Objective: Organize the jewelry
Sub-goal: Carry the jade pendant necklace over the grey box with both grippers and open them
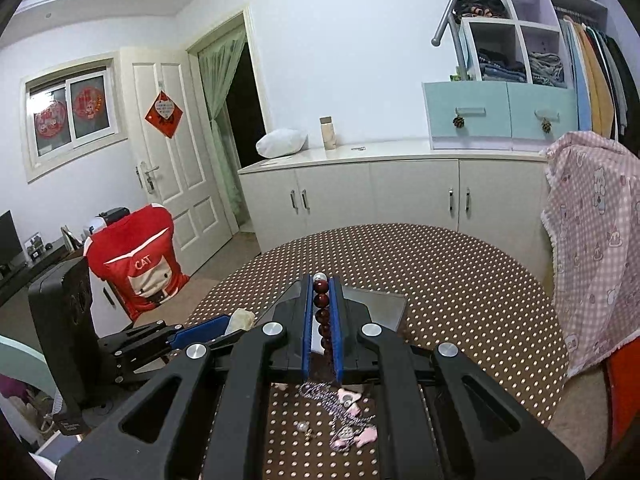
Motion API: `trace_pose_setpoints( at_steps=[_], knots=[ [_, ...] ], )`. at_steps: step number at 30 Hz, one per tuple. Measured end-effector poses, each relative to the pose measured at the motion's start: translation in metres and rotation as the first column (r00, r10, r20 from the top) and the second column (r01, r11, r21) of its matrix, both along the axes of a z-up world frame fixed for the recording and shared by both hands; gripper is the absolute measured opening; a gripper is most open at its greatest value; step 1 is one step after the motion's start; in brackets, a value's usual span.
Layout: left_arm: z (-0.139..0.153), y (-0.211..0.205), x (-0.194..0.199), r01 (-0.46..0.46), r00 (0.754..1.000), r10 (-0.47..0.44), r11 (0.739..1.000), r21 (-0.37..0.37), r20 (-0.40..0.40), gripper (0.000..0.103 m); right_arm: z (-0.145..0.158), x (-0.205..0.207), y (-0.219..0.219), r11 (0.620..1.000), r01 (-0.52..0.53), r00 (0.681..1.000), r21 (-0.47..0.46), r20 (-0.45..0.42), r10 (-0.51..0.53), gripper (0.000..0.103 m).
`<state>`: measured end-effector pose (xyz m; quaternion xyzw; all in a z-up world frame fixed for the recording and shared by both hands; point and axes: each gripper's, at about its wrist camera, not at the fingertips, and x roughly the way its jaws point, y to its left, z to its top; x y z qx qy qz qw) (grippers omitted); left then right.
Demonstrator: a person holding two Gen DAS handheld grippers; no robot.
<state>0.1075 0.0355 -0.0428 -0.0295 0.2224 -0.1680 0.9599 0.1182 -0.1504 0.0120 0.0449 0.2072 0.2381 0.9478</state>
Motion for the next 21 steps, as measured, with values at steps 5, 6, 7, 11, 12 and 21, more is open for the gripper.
trace_pose_setpoints(
  at_steps=[5, 6, 7, 11, 12, 21],
  knots=[
    [-0.001, -0.004, 0.013, -0.003, 1.0, 0.003, 1.0, 0.016, -0.009, 0.029, -0.006, 0.015, 0.001, 1.0, 0.02, 1.0, -0.01, -0.024, -0.02, 0.007],
    [-0.001, -0.005, 0.016, -0.003, 1.0, 0.003, 1.0, 0.019, -0.011, 0.029, -0.008, 0.017, 0.001, 1.0, 0.021, 0.999, -0.01, -0.029, -0.021, 0.007],
    [-0.002, -0.005, 0.02, -0.004, 1.0, 0.004, 1.0, 0.023, -0.012, 0.029, -0.01, 0.021, 0.002, 1.0, 0.022, 0.999, -0.009, -0.037, -0.022, 0.007],
    [-0.004, -0.008, 0.031, -0.004, 1.0, 0.004, 1.0, 0.03, -0.02, 0.029, -0.016, 0.035, 0.005, 1.0, 0.021, 0.998, -0.014, -0.064, -0.022, 0.007],
    [-0.005, -0.008, 0.035, -0.004, 1.0, 0.005, 0.999, 0.032, -0.026, 0.029, -0.017, 0.037, 0.005, 1.0, 0.02, 0.997, -0.015, -0.069, -0.021, 0.007],
    [-0.016, -0.013, 0.059, -0.007, 0.997, 0.01, 0.999, 0.037, -0.072, 0.029, -0.041, 0.062, 0.008, 0.999, 0.032, 0.987, -0.039, -0.154, -0.037, 0.009]
  ],
)
